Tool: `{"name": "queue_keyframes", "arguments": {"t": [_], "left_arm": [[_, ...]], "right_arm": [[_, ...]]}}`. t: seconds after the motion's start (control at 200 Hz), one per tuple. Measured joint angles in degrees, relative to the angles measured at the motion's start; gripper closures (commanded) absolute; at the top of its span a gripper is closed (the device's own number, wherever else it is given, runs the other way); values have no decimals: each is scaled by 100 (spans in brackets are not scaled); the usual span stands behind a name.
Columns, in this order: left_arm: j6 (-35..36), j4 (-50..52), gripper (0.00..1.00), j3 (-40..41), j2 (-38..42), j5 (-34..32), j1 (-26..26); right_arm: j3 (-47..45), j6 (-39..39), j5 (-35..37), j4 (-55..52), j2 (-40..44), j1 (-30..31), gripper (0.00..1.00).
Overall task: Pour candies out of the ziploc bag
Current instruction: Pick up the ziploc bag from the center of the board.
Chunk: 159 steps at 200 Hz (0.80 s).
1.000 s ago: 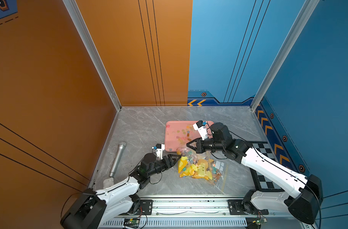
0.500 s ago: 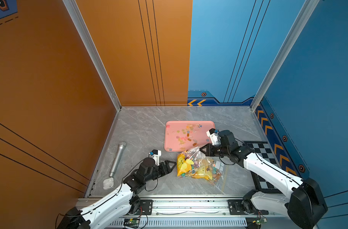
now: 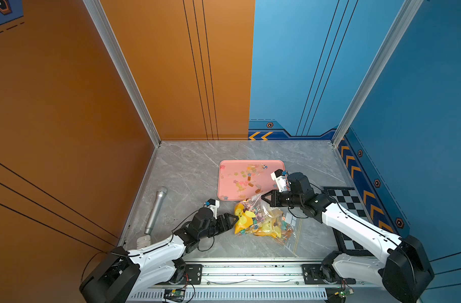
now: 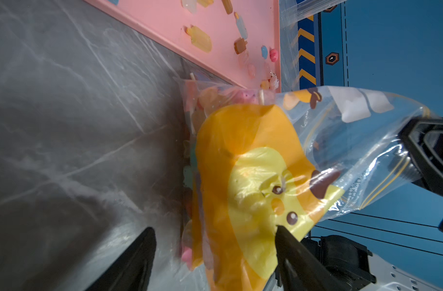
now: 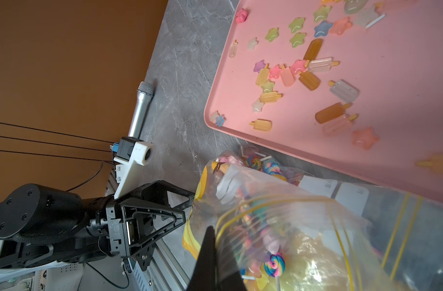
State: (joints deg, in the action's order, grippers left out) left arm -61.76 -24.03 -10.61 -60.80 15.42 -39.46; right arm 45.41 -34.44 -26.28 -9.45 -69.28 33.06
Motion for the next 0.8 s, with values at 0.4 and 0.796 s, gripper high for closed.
{"name": "queue_keyframes", "arguments": {"t": [0.4, 0.796], "left_arm": [[-236, -1320, 55, -33, -1130, 133, -214], [-319, -1639, 95, -136, -1309, 236, -173]], "right_arm": [[0, -9, 46, 48, -50, 35, 100], [146, -7, 59, 63, -125, 107, 100]]}}
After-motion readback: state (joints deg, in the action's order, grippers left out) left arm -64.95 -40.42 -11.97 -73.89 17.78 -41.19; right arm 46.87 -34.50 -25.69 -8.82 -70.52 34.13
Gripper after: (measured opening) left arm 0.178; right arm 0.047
